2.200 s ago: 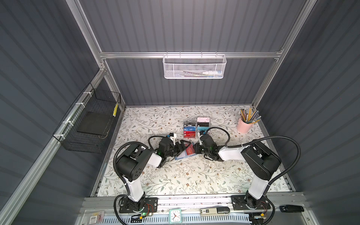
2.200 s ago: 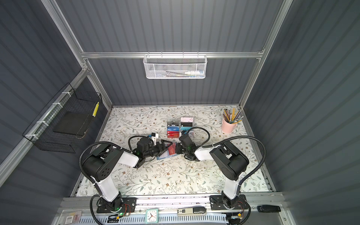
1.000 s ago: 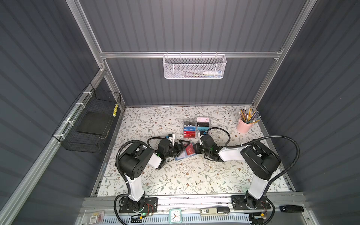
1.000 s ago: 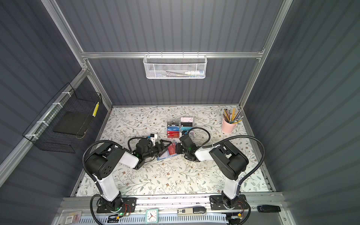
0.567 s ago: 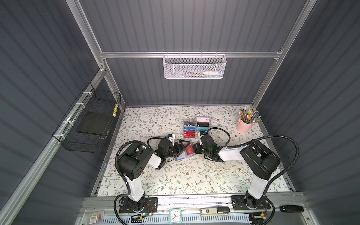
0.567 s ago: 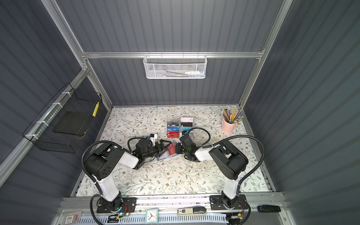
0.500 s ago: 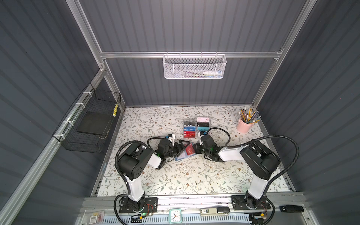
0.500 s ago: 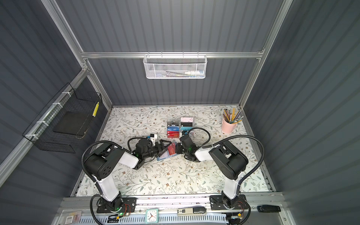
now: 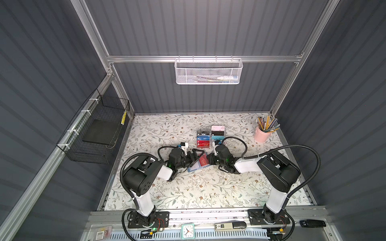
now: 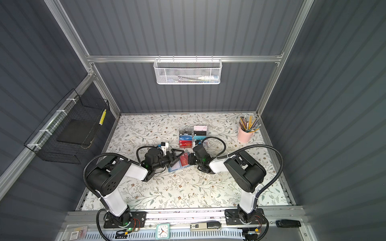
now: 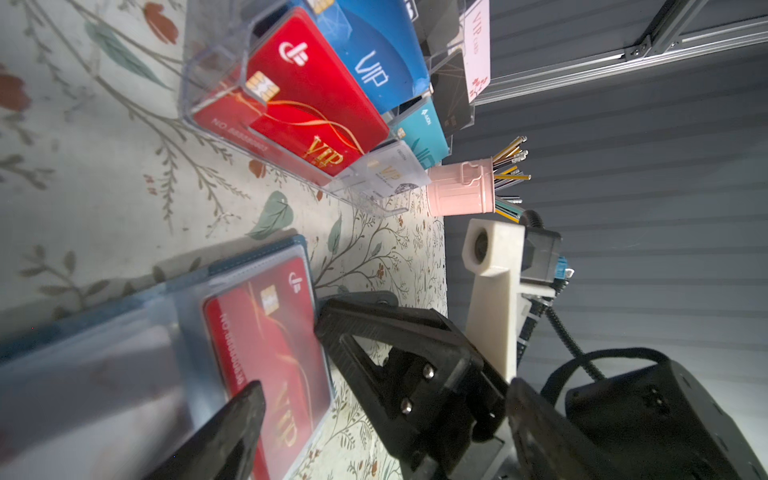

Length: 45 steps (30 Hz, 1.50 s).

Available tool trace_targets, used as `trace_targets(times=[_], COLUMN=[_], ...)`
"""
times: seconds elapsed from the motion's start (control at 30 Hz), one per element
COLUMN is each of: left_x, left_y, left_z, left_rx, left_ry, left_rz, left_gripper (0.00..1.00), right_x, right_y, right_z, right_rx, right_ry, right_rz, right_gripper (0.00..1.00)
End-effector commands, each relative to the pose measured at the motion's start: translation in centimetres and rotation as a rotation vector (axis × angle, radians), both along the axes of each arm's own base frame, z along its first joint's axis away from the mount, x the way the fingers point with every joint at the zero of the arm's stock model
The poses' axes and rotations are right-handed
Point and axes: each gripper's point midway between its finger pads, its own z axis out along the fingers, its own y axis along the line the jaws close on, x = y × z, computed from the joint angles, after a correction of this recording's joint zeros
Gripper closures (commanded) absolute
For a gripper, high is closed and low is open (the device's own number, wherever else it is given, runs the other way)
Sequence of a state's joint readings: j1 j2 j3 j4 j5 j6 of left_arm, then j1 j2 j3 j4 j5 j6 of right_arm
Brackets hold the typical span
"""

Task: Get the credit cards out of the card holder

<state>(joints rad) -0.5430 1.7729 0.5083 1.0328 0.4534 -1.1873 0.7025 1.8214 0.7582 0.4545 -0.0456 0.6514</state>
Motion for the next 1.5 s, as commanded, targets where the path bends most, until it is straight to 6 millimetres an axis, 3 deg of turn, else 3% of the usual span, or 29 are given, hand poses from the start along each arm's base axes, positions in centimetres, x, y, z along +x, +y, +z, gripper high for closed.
trace_targets(times=[0.0,0.37,0.97,1.47], left_x=[-0.1,0.0,0.1,-0.1], left_y=[-0.2,-0.1,0.2,0.2], left_z=[-0.3,-2.2,-2.8,0.2], left_rx=[0.008,0.015,0.055,0.043], left_ry=[0.01,0.05,0.069,0.0], left_rz=[-0.006,0.007,0.023,0.012], left_gripper=[0.09,0.09,0.09,0.09], right_x=[-5.1,-5.1,-4.9,-5.3], right_y=[-2.4,-2.5,-2.4,-2.4], right_z=[-6.5,-6.5,-6.3,-6.6], right_rx=[-0.14,-0.146,-0.142,-0.119], right_ry=[0.229,0.227,0.226,0.233], right_rz=[0.047,0.046,0.05,0.047], right_gripper=[0.82,0.82,0.82,0.82])
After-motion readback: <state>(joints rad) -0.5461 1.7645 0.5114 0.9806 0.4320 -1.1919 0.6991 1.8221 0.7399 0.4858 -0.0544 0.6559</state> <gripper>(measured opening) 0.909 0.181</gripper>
